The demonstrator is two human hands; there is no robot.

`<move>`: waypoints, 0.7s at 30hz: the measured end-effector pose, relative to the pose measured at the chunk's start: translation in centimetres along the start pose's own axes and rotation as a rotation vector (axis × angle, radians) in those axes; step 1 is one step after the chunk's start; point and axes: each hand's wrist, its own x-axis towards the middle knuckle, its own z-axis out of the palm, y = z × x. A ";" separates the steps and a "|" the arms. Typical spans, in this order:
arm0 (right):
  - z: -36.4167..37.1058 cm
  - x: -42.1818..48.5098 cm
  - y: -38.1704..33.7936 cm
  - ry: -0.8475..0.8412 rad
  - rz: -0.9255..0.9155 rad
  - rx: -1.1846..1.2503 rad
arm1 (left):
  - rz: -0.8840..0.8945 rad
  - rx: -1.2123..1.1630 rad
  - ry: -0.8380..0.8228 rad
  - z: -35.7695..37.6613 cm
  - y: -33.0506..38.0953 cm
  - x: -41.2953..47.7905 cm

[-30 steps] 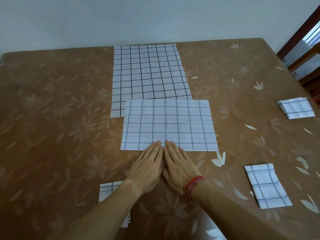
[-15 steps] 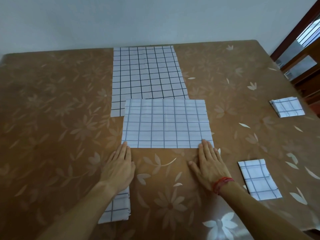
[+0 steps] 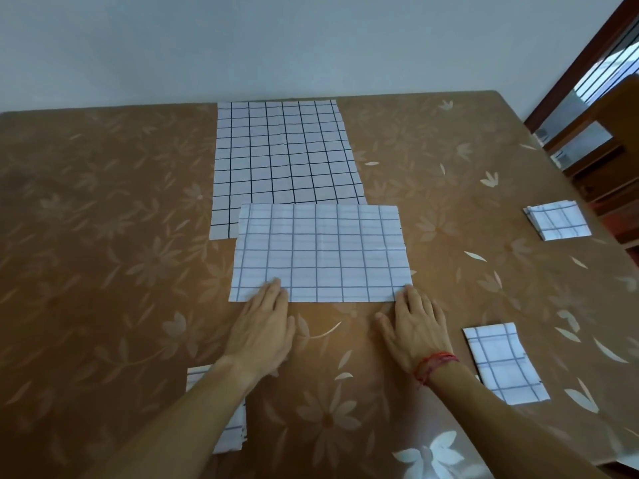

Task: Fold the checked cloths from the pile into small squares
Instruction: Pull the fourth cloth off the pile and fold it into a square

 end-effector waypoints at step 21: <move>-5.8 9.8 1.0 0.023 0.410 0.788 | 0.063 -0.049 -0.107 2.5 4.2 3.3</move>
